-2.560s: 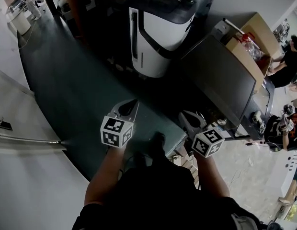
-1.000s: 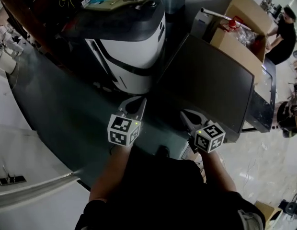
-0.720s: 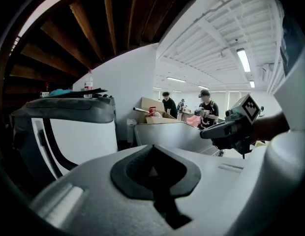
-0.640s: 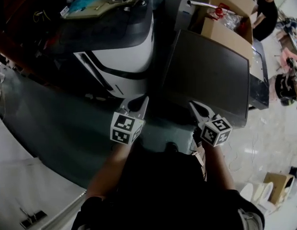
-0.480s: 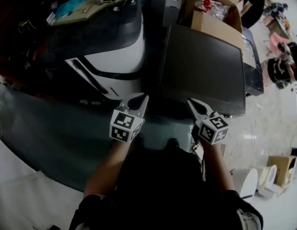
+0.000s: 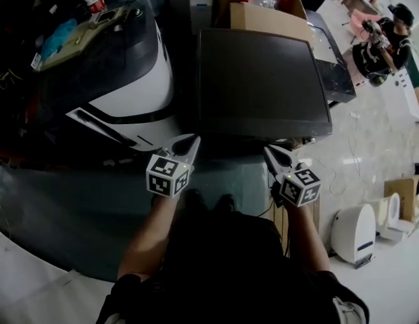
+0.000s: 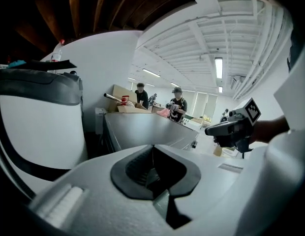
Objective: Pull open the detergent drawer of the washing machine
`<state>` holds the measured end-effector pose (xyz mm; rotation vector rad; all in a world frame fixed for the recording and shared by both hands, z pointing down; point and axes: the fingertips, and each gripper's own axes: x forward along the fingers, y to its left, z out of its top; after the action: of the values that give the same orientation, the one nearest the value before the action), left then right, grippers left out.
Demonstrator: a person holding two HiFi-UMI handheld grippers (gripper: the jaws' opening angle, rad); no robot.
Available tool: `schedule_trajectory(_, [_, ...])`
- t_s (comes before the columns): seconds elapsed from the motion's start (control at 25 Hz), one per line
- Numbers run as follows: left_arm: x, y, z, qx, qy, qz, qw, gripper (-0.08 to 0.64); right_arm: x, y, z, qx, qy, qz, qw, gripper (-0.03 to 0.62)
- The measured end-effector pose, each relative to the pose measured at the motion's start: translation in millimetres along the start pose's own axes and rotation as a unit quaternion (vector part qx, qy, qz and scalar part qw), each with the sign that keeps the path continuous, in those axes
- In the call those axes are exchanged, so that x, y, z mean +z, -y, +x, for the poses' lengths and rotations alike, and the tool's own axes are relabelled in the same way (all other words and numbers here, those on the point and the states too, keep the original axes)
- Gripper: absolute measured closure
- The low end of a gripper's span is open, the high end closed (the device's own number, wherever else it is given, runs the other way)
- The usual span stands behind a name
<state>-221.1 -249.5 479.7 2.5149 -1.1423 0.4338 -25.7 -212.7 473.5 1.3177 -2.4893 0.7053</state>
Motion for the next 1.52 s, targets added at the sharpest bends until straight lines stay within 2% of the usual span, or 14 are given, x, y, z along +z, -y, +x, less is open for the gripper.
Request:
schedule_trajectory(0.16, [-14.0, 5.6, 17.2, -0.004, -0.022, -0.003, 0.9997, 0.546, -5.8, 20.4, -5.9, -0.002, 0.010, 0.019, 1.000, 0.589])
schedule_trajectory(0.36, [-34.4, 4.4, 34.0, 0.002, -0.042, -0.020, 0.9989, 0.544, -24.3, 40.4, 2.3, 0.005, -0.013, 0.026, 1.000, 0.518])
schedule_trajectory(0.4, [-40.1, 2.1, 36.4, 0.005, -0.047, -0.023, 0.9986, 0.527, -28.2, 41.6, 5.8, 0.007, -0.017, 0.028, 0.999, 0.510])
schedule_trajectory(0.48, [-51.3, -4.3, 41.0, 0.014, -0.055, -0.033, 0.9978, 0.428, -35.9, 41.5, 14.9, 0.016, -0.023, 0.029, 0.999, 0.486])
schedule_trajectory(0.68, [-75.5, -14.6, 54.7, 0.017, -0.070, -0.042, 0.9965, 0.398, -49.6, 38.8, 40.8, 0.045, -0.025, 0.031, 0.998, 0.417])
schedule_trajectory(0.88, [-94.9, -22.0, 67.6, 0.014, -0.079, -0.052, 0.9954, 0.390, -68.3, 39.9, 58.7, 0.053, -0.047, 0.034, 0.997, 0.385])
schedule_trajectory(1.12, [-111.5, -29.4, 79.8, 0.009, -0.096, -0.059, 0.9936, 0.382, -81.8, 45.9, 78.9, 0.050, -0.066, 0.035, 0.996, 0.368])
schedule_trajectory(1.52, [-117.5, -38.0, 91.9, 0.000, -0.105, -0.064, 0.9924, 0.380, -96.4, 54.1, 105.9, 0.027, -0.089, 0.051, 0.994, 0.359])
